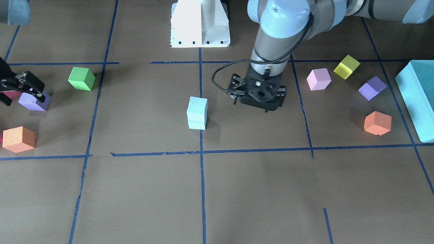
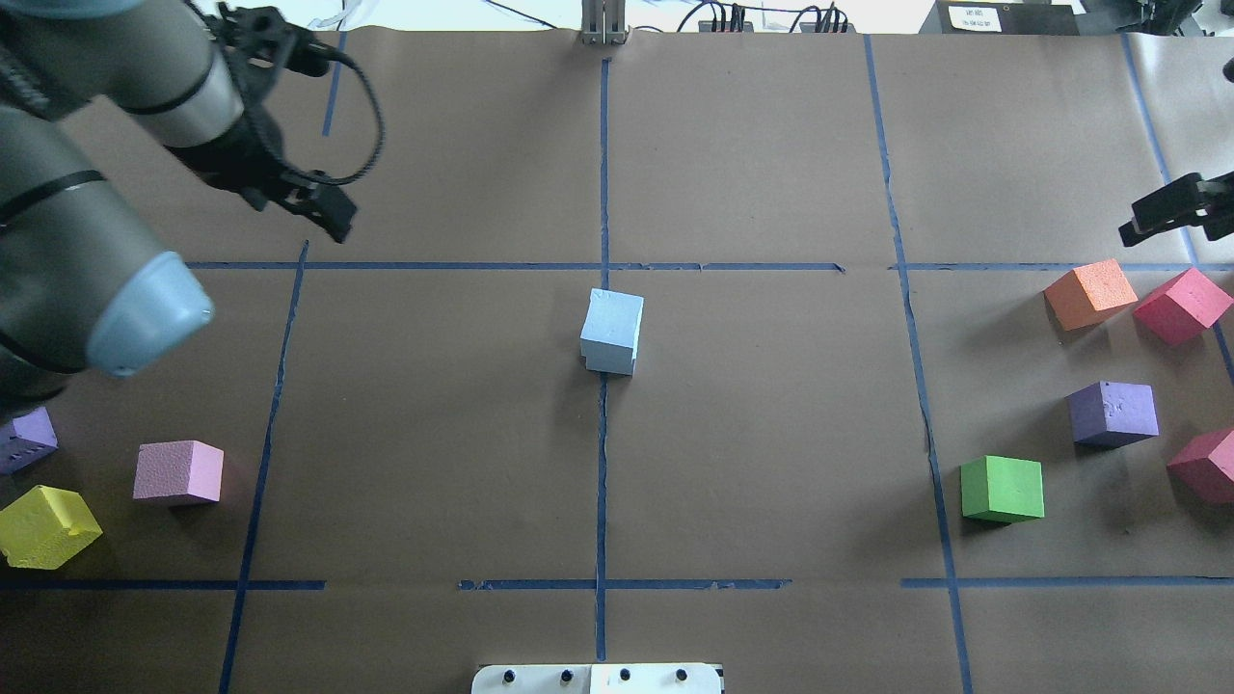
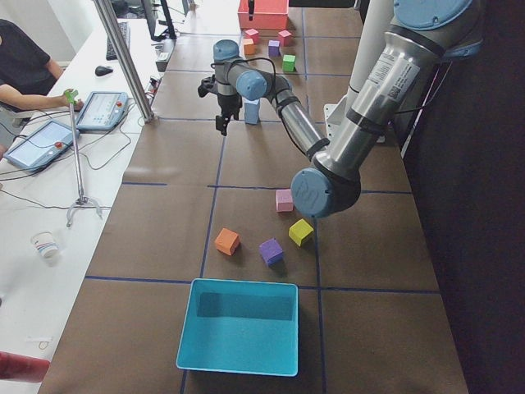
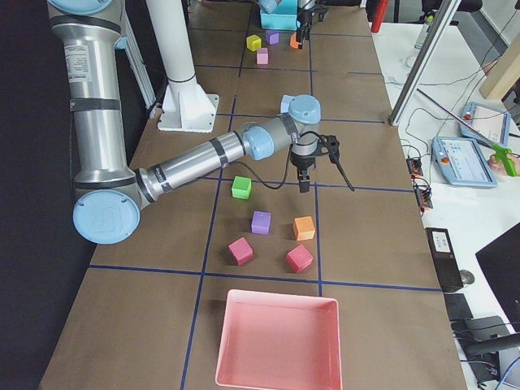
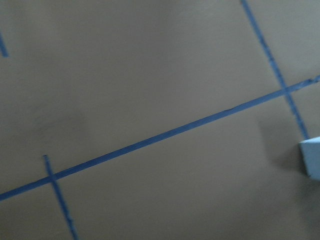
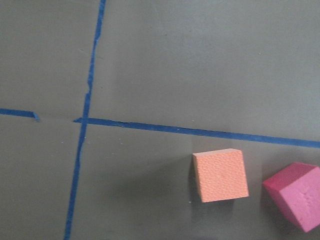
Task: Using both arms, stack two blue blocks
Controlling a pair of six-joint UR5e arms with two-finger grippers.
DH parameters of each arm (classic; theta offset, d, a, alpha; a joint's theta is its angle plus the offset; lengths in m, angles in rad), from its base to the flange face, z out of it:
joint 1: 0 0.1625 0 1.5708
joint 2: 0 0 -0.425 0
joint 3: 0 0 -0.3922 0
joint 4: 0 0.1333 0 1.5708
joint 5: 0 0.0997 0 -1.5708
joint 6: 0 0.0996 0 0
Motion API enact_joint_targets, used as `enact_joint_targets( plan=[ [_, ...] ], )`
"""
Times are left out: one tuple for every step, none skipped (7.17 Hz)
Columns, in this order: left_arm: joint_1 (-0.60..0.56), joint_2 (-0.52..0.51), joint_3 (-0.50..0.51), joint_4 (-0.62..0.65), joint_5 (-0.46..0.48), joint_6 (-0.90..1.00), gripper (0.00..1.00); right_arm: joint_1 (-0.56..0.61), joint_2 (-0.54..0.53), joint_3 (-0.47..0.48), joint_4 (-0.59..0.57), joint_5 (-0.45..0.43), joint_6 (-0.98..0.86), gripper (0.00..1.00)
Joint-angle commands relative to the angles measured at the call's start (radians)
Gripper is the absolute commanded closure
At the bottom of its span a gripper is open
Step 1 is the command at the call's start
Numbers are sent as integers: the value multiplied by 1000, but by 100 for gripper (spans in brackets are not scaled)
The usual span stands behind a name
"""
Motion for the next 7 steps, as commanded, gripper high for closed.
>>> enact_joint_targets(
  plan=[
    [-241, 241, -13, -3, -87, 386, 0, 155, -5, -159, -3, 88, -282, 0],
    [-335, 286, 13, 8, -112, 487, 0, 192, -5, -211, -10, 91, -381, 0],
    [-426, 352, 65, 5, -147, 524, 0, 224, -5, -235, -35, 91, -456, 0],
    [-492, 362, 133, -1, -225, 532, 0, 240, -2, -234, -84, 90, -498, 0],
    [-498, 368, 144, 0, -253, 530, 0, 242, 1, -235, -118, 88, -526, 0],
    [-508, 423, 133, -30, -250, 530, 0, 240, 2, -235, -119, 88, -528, 0],
    [-511, 438, 132, -44, -248, 523, 0, 239, 5, -237, -119, 88, -528, 0]
  ],
)
